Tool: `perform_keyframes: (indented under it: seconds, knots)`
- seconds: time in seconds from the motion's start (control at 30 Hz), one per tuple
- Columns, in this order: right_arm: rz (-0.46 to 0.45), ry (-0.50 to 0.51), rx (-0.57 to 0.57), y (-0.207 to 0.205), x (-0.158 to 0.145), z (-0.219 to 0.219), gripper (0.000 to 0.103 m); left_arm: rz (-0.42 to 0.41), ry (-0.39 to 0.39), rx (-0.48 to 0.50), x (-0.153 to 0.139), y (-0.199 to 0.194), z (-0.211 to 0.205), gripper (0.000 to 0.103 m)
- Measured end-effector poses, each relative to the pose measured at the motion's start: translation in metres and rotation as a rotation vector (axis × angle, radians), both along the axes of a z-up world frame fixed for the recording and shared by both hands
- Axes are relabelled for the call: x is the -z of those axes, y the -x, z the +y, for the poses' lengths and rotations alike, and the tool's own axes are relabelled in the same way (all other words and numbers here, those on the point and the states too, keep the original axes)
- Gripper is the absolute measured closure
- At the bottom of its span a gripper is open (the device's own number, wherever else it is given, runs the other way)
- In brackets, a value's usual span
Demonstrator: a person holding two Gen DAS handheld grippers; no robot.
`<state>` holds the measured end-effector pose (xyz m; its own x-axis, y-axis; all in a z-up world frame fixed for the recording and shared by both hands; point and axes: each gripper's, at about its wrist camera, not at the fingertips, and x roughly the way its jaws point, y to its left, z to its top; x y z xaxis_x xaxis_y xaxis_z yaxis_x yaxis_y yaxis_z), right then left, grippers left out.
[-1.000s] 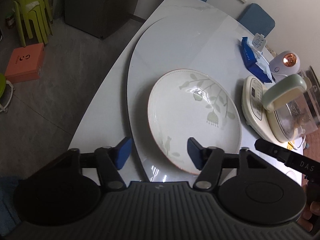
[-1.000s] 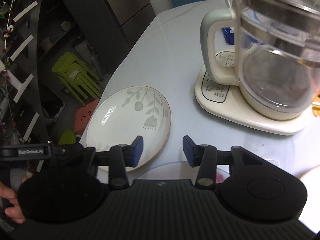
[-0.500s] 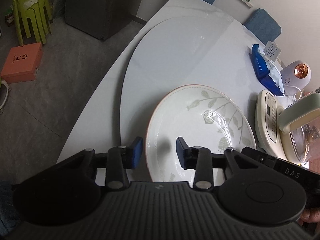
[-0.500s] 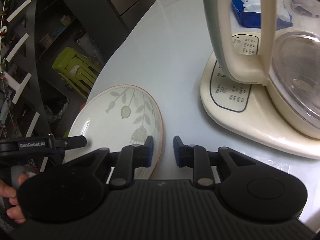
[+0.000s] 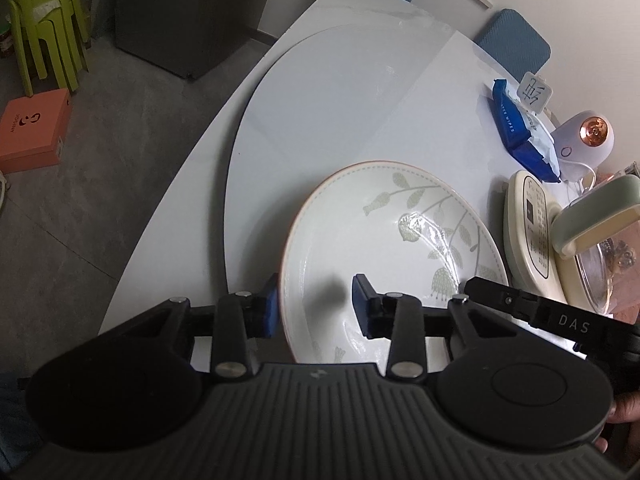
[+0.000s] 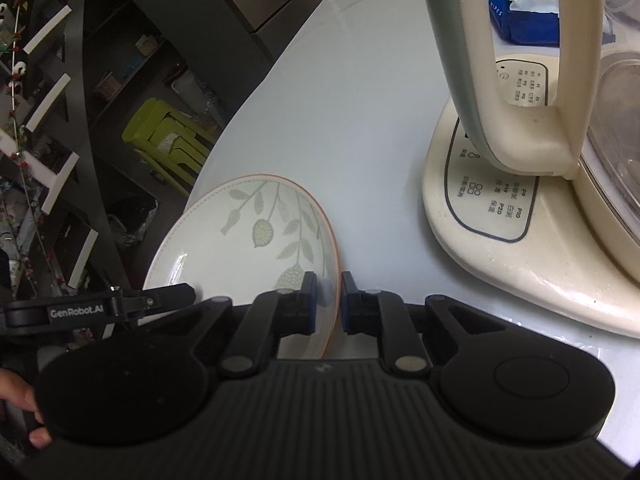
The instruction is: Organize plates and bowls
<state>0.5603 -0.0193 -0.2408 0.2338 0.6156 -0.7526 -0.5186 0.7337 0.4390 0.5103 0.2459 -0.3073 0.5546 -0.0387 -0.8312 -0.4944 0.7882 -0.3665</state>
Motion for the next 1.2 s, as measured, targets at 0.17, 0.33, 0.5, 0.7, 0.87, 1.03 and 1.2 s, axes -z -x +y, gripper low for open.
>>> perform_keyframes:
  seconds: [0.17, 0.33, 0.5, 0.7, 0.87, 1.03, 1.2]
  knots:
    - [-0.008, 0.008, -0.002, -0.001, -0.008, -0.007, 0.088, 0.008, 0.029, 0.028, -0.006, 0.0, -0.005, 0.061]
    - [-0.023, 0.006, -0.009, 0.002, -0.021, -0.012, 0.088, -0.006, 0.027, 0.052, -0.018, 0.005, -0.011, 0.061]
    - [-0.043, -0.01, 0.005, 0.008, -0.035, -0.021, 0.088, -0.035, 0.025, 0.074, -0.037, 0.014, -0.019, 0.061]
    - [-0.057, -0.026, 0.029, 0.02, -0.055, -0.036, 0.088, -0.067, 0.015, 0.1, -0.064, 0.027, -0.027, 0.061]
    - [-0.069, -0.037, 0.054, 0.036, -0.07, -0.05, 0.088, -0.1, 0.009, 0.123, -0.087, 0.037, -0.034, 0.061]
    - [-0.082, -0.047, 0.103, 0.051, -0.083, -0.068, 0.088, -0.121, 0.003, 0.17, -0.105, 0.041, -0.051, 0.061]
    - [-0.092, -0.045, 0.155, 0.063, -0.091, -0.088, 0.088, -0.126, 0.015, 0.215, -0.114, 0.046, -0.073, 0.061]
